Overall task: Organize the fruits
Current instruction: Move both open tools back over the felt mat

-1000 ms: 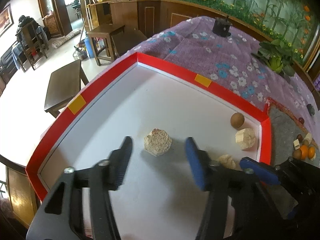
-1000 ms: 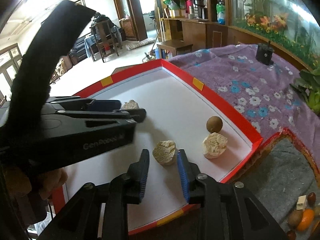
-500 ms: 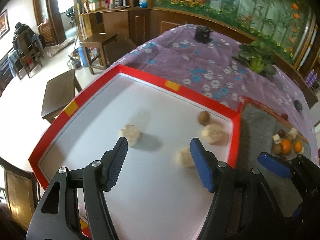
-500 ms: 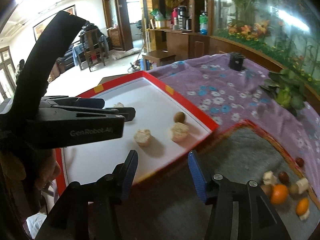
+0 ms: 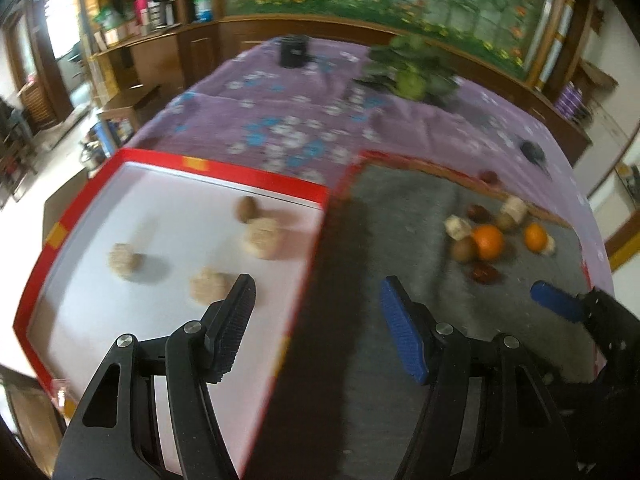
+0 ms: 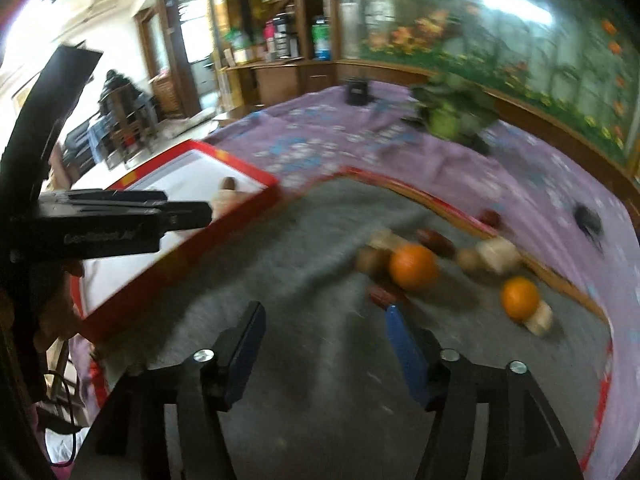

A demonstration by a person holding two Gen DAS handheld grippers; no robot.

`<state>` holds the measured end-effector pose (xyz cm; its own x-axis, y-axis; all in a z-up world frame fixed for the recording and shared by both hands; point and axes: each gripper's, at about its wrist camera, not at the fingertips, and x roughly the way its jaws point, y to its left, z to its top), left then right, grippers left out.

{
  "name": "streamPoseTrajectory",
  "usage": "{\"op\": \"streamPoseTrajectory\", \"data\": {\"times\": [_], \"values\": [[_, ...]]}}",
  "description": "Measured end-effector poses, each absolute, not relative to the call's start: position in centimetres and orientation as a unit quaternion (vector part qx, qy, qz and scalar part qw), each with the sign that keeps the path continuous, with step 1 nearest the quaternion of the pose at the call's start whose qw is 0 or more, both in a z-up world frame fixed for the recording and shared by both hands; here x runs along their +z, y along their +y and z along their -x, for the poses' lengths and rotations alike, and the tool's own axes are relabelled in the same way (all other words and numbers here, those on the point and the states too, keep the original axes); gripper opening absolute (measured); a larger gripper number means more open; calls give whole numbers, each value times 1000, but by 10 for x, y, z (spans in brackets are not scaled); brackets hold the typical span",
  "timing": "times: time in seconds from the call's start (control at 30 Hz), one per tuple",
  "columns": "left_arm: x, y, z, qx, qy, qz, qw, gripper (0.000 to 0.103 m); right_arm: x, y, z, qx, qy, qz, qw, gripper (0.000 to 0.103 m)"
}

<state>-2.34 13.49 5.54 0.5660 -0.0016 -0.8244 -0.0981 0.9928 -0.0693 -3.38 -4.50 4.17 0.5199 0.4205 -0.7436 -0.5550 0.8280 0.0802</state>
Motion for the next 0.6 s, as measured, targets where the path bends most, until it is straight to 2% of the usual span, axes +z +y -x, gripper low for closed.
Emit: {"op": "streamPoseTrajectory", "data": {"times": [0.6], "values": [[29,29,-7,-53,497,-6,866,65,29,-130,27,235,420,32,876,63]]}}
